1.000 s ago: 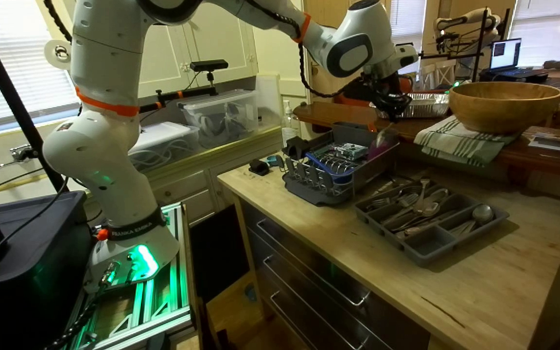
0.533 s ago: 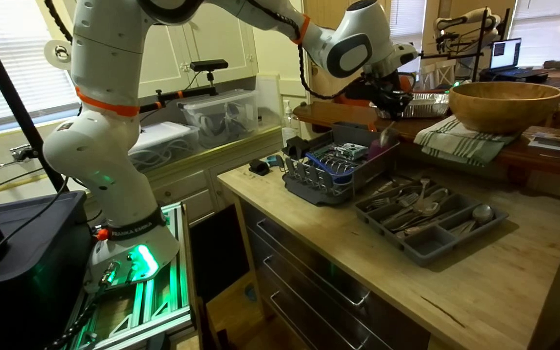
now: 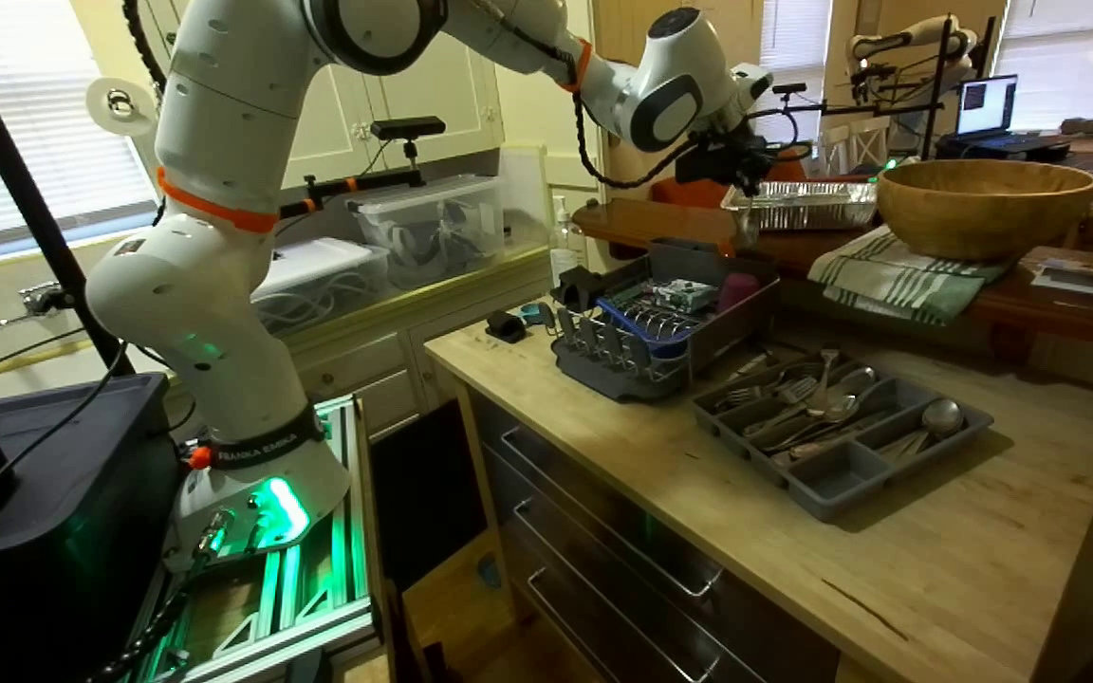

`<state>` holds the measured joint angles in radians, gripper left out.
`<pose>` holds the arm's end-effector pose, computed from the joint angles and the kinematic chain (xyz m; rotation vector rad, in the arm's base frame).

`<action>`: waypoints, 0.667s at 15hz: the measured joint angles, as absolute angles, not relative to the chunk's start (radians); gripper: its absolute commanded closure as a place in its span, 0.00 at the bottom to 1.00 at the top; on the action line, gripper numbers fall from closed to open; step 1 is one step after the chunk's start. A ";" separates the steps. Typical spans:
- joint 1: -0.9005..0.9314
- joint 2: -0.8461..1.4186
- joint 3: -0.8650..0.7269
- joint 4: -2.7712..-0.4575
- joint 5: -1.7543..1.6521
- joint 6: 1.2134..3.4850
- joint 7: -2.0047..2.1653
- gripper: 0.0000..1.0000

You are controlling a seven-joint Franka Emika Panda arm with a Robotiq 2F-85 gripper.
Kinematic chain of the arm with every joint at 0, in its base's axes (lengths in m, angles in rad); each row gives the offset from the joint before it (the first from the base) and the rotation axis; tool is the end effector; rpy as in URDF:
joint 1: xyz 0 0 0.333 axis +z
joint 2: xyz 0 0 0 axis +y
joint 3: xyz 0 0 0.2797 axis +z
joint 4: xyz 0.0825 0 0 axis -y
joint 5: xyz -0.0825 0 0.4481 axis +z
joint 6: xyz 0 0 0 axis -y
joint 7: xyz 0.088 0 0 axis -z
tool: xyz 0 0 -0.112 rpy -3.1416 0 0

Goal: Remove the orange spoon, silver spoon and silver fork from the cutlery holder and place them on the dishrack.

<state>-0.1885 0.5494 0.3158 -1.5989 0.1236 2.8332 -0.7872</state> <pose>0.7736 0.0575 0.3378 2.7333 1.0070 1.1203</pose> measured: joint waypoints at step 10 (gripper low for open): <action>-0.564 0.857 0.880 -1.431 0.212 2.849 -1.426 0.97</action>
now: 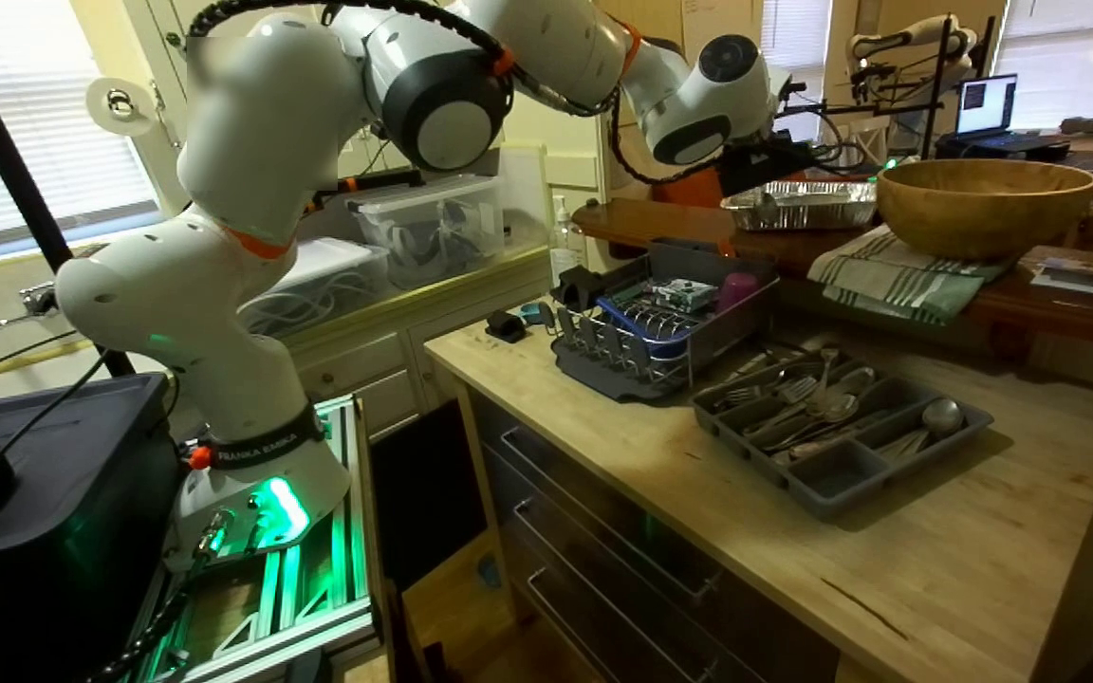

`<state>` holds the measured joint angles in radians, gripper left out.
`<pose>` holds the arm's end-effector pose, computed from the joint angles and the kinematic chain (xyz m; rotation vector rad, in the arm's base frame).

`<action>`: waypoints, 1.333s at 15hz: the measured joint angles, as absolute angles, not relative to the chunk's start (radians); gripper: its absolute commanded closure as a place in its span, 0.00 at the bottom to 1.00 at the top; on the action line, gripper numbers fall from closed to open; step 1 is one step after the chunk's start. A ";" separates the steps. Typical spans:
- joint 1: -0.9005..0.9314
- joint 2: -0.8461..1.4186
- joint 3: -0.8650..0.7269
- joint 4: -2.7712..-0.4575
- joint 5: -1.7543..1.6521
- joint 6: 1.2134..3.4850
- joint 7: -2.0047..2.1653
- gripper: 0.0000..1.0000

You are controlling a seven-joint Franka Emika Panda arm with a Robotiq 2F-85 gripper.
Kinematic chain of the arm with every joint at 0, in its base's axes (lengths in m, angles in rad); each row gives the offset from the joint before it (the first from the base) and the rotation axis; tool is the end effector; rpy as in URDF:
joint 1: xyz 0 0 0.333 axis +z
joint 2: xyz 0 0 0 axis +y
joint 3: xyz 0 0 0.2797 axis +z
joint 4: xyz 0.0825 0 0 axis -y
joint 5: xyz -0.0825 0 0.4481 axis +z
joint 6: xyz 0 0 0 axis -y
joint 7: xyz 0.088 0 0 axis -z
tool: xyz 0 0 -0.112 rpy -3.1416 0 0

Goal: Remove the orange spoon, silver spoon and silver fork from the cutlery holder and place them on the dishrack.

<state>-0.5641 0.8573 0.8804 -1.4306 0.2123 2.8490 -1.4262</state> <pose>0.8042 0.0658 0.3415 -2.2631 -1.3635 -1.4400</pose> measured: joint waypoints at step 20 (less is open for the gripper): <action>-0.444 0.948 0.685 -1.315 0.317 2.705 -1.248 0.56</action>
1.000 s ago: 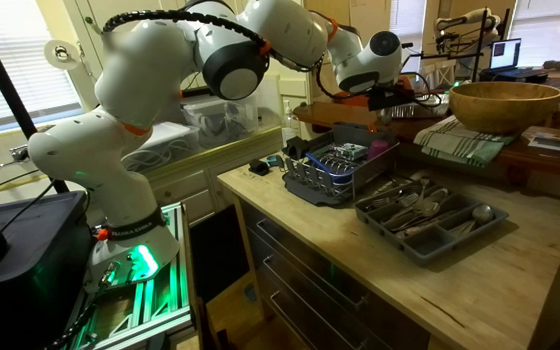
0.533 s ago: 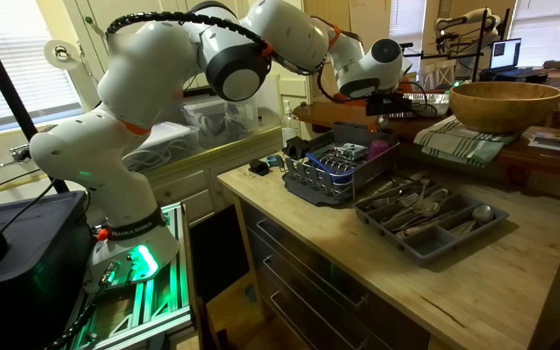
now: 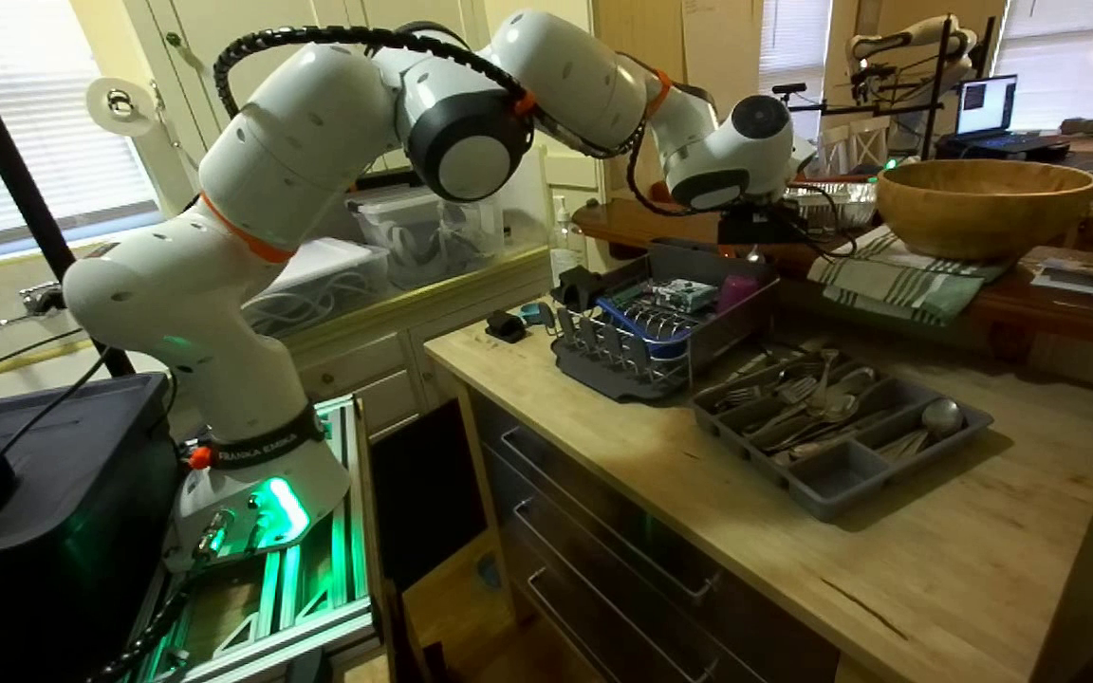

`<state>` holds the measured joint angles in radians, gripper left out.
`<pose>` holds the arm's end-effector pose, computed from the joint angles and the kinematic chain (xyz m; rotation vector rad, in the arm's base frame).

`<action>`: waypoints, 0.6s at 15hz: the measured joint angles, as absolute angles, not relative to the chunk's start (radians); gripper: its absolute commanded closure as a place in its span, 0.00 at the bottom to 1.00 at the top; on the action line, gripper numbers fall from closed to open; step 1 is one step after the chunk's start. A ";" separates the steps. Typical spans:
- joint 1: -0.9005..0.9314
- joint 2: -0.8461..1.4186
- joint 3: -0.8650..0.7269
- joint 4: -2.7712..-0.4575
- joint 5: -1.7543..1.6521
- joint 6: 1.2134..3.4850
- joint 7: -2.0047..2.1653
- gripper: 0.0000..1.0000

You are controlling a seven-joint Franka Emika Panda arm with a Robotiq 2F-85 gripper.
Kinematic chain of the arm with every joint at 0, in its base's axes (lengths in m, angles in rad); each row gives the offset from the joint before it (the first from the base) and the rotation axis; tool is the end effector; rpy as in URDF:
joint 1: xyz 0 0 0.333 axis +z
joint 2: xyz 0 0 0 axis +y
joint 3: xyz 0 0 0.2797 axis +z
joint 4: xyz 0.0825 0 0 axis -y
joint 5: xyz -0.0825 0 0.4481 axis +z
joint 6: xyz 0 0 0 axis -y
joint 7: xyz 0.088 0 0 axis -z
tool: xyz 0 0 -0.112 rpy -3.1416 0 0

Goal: Remove the orange spoon, silver spoon and silver fork from the cutlery holder and place them on the dishrack.

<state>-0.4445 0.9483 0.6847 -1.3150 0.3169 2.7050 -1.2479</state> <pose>0.8169 0.0377 0.2502 -2.3822 -1.0492 -1.1393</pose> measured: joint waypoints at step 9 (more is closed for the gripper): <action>-0.240 0.752 0.376 -1.321 0.256 2.681 -0.976 0.00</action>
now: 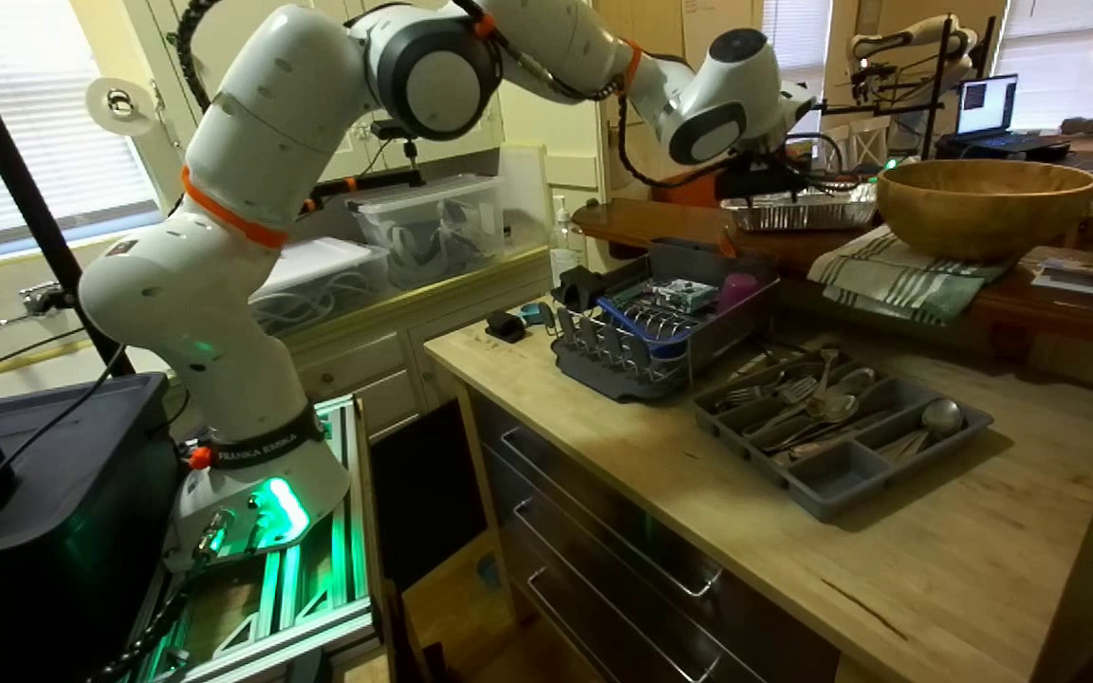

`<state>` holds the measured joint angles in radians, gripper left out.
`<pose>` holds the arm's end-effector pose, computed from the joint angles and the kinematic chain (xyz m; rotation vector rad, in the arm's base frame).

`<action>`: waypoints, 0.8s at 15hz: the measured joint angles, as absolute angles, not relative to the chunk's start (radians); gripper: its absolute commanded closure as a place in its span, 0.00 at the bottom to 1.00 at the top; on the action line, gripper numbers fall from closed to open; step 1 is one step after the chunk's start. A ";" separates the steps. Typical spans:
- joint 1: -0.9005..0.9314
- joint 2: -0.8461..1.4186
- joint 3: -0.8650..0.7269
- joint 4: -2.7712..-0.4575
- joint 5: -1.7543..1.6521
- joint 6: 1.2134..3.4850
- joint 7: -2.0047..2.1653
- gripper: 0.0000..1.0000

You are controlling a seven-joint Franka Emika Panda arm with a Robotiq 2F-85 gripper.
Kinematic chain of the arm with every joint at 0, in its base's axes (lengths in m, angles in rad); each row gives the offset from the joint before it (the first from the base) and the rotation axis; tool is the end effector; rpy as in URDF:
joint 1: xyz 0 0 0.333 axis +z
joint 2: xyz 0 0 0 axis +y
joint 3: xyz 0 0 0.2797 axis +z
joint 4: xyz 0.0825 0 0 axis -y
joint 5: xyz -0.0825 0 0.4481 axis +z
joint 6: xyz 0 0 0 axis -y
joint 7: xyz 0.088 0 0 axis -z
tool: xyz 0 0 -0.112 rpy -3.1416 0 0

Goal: Remove the orange spoon, silver spoon and silver fork from the cutlery holder and place them on the dishrack.

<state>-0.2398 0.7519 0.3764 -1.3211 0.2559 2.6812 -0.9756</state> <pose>0.8199 0.0288 0.3231 -2.6429 -1.0216 -1.1009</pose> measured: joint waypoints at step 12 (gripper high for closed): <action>-0.065 0.521 -0.117 -1.661 -0.173 2.682 -0.375 0.00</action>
<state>-0.0652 0.5214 -0.1173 -1.6605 -0.1726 2.6817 -0.3751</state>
